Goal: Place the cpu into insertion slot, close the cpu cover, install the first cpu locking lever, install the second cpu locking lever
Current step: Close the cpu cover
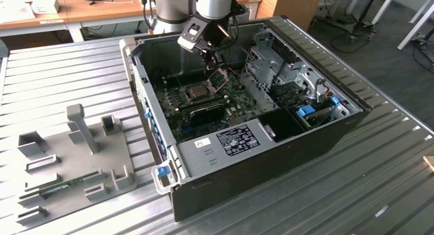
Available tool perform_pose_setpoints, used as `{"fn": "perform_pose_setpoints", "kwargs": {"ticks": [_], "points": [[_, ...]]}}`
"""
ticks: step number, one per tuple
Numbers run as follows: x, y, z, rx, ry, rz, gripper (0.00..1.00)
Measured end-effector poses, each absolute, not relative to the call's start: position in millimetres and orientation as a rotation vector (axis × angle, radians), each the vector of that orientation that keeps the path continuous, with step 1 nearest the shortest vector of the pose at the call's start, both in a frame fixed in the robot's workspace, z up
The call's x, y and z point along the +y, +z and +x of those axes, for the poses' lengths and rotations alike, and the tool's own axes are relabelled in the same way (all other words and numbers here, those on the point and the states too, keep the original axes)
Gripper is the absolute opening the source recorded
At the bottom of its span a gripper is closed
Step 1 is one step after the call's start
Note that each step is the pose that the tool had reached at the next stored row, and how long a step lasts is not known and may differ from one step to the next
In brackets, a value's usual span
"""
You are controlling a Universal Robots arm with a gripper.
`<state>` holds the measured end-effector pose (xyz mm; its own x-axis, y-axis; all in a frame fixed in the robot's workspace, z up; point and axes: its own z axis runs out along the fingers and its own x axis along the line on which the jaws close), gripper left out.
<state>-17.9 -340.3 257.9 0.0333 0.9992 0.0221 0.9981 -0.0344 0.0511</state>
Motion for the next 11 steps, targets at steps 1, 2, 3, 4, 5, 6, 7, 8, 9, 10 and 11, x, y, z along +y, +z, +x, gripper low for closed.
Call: {"fn": "perform_pose_setpoints", "kwargs": {"ticks": [1, 2, 3, 4, 5, 6, 7, 8, 9, 10, 11], "points": [[-340.3, 257.9, -17.8, 2.168, 0.08, 2.243, 0.1], [-340.3, 257.9, -17.5, 2.168, 0.08, 2.242, 0.1], [-340.3, 257.8, -17.2, 2.168, 0.08, 2.243, 0.1], [-340.3, 257.8, -16.9, 2.168, 0.08, 2.243, 0.1], [-340.3, 257.9, -16.5, 2.168, 0.08, 2.243, 0.1], [-340.3, 257.8, -16.2, 2.168, 0.08, 2.243, 0.1], [-340.3, 257.9, -16.1, 2.168, 0.08, 2.243, 0.1], [-340.3, 257.9, -16.1, 2.168, 0.08, 2.243, 0.1], [-340.3, 257.9, -16.1, 2.168, 0.08, 2.243, 0.1], [-340.3, 257.8, -16.1, 2.168, 0.08, 2.243, 0.1], [-340.3, 257.8, -16.0, 2.168, 0.08, 2.243, 0.1]]}}
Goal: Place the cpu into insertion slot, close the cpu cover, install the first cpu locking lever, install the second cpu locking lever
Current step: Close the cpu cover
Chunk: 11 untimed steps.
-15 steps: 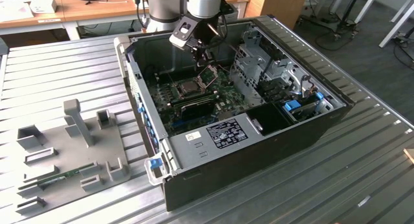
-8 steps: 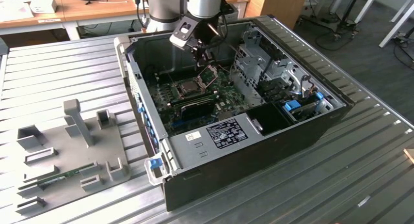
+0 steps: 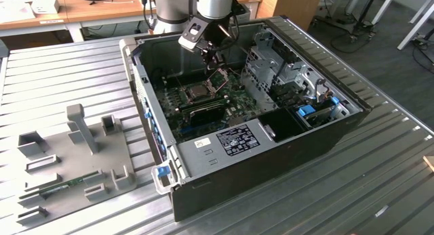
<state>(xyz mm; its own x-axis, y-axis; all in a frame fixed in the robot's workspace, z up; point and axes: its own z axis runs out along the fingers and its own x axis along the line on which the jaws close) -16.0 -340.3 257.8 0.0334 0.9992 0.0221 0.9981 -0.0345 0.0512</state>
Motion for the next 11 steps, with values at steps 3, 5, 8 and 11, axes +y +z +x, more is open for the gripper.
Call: {"fn": "perform_pose_setpoints", "kwargs": {"ticks": [3, 5, 8, 11], "points": [[-340.3, 257.8, -15.8, 2.168, 0.08, 2.243, 0.1], [-340.3, 257.8, -15.0, 2.168, 0.08, 2.243, 0.1], [-340.3, 257.9, -14.4, 2.168, 0.081, 2.243, 0.1], [-340.3, 258.4, -14.3, 2.168, 0.081, 2.243, 0.1]]}}
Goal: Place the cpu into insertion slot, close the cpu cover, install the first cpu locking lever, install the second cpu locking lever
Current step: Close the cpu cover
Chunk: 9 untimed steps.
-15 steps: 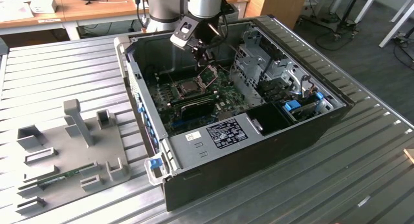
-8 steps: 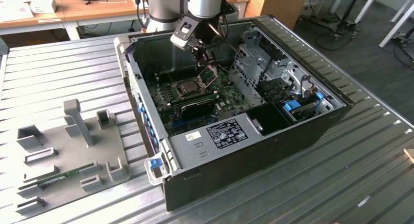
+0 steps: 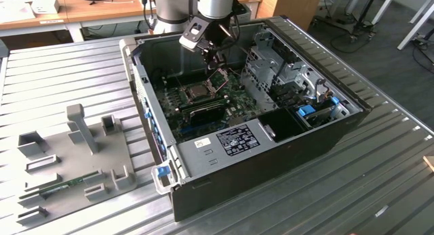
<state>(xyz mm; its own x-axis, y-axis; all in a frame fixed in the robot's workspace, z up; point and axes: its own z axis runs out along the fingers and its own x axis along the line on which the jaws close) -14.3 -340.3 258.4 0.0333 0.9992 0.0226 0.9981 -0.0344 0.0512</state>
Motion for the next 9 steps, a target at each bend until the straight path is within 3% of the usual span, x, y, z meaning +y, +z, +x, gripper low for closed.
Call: {"fn": "perform_pose_setpoints", "kwargs": {"ticks": [9], "points": [[-340.3, 258.4, -10.6, 2.168, 0.081, 2.243, 0.1]]}}
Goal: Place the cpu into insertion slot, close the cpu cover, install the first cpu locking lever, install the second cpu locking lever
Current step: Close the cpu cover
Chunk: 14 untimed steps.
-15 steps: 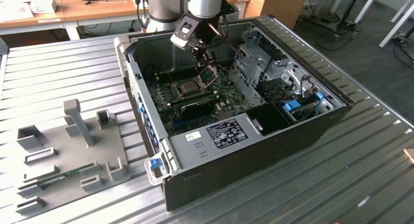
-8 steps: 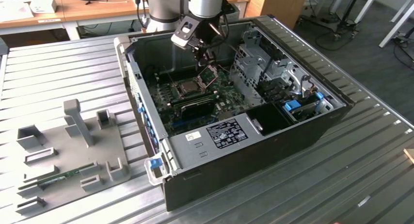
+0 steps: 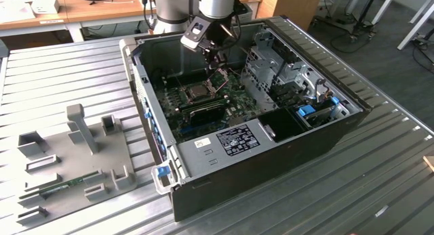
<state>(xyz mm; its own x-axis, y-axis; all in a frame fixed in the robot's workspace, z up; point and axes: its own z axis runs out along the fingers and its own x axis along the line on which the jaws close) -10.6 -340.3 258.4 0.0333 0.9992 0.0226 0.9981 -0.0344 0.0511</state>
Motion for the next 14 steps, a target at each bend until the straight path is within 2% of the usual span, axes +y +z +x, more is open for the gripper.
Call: {"fn": "perform_pose_setpoints", "kwargs": {"ticks": [14], "points": [[-340.3, 258.4, -7.8, 2.168, 0.081, 2.243, 0.1]]}}
